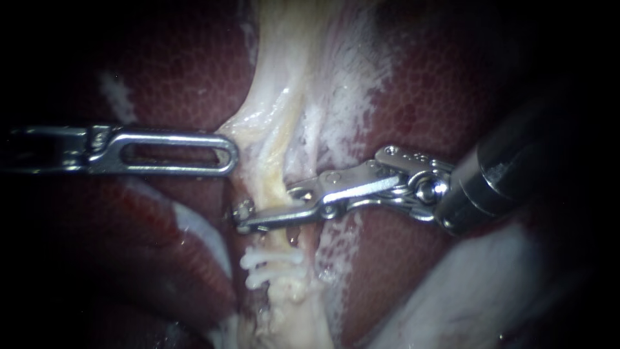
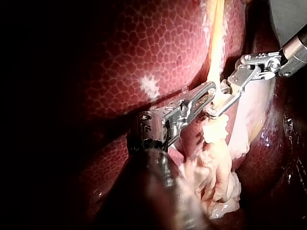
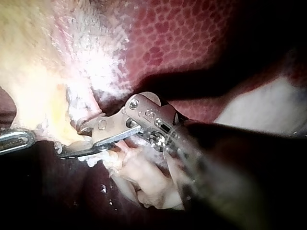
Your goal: Going back third clip left tube
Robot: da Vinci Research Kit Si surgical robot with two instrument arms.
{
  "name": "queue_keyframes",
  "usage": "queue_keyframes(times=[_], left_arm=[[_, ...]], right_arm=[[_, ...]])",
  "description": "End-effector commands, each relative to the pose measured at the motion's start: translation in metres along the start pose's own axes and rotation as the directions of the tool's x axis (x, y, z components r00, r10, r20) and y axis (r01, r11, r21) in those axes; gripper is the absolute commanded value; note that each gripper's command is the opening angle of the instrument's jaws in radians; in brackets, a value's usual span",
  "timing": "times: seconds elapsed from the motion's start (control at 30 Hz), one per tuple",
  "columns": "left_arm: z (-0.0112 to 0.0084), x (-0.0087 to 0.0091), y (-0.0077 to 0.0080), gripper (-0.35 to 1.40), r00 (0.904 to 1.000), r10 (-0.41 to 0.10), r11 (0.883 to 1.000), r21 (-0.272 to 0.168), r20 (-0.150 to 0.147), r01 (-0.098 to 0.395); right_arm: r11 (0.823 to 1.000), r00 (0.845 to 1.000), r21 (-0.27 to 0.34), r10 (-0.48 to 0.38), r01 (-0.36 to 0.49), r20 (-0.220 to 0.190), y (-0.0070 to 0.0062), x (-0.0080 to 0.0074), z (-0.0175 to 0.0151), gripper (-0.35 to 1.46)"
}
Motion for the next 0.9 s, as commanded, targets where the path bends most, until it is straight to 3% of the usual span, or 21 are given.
queue_keyframes(times=[0.03, 0.73, 0.83, 0.9], left_arm=[[0.0, 0.0, 0.0, -0.35, 1.0, 0.0, 1.0, 0.0, 0.0, 0.0], [0.0, 0.0, 0.0, -0.35, 1.0, 0.0, 1.0, 0.0, 0.0, 0.0], [0.0, 0.0, 0.0, -0.35, 1.0, 0.0, 1.0, 0.0, 0.0, 0.0], [0.0, 0.0, 0.0, -0.35, 1.0, 0.0, 1.0, 0.0, 0.0, 0.0]], right_arm=[[1.0, 1.0, 0.0, 0.0, 0.0, 0.0, 0.0, 0.0, 0.0, -0.35], [1.0, 1.0, 0.0, 0.0, 0.0, 0.003, -0.0002, -0.0001, 0.0, -0.35], [1.0, 1.0, -0.001, -0.011, 0.011, 0.004, -0.0004, 0.0, 0.0002, 0.02], [0.992, 0.992, 0.0, -0.128, 0.128, 0.013, -0.0005, 0.0001, 0.0005, 0.3]])
